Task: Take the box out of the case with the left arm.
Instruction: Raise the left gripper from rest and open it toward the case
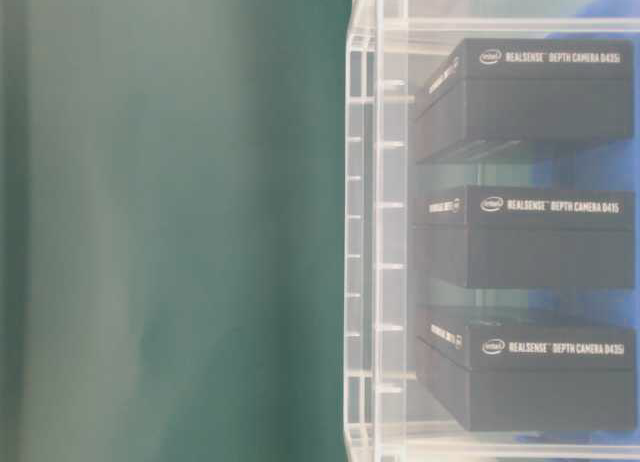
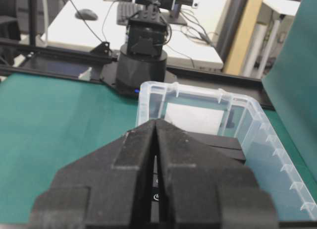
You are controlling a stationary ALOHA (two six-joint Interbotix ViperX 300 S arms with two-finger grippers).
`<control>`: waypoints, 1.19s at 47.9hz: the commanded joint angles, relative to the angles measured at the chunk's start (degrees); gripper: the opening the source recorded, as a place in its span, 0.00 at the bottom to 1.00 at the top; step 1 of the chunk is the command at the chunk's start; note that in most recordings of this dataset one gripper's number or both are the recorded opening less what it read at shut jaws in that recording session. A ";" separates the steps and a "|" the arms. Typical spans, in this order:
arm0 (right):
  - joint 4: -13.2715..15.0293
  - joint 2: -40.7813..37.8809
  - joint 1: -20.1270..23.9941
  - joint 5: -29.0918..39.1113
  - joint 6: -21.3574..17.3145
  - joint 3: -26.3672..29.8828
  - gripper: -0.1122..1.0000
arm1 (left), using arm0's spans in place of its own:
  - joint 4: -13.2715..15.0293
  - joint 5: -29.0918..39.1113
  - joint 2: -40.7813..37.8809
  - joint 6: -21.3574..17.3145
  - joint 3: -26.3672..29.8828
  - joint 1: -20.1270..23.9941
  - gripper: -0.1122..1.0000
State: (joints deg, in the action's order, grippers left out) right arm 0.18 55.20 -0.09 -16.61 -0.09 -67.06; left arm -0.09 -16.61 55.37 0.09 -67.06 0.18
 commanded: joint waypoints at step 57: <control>-0.18 -4.13 -0.09 43.59 -10.37 28.92 0.12 | -1.32 42.19 -3.87 5.80 27.95 -0.88 0.10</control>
State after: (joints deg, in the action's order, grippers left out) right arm 0.09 51.50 -0.09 21.97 -8.88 -40.17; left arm -1.49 20.48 52.82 5.80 -42.01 -0.18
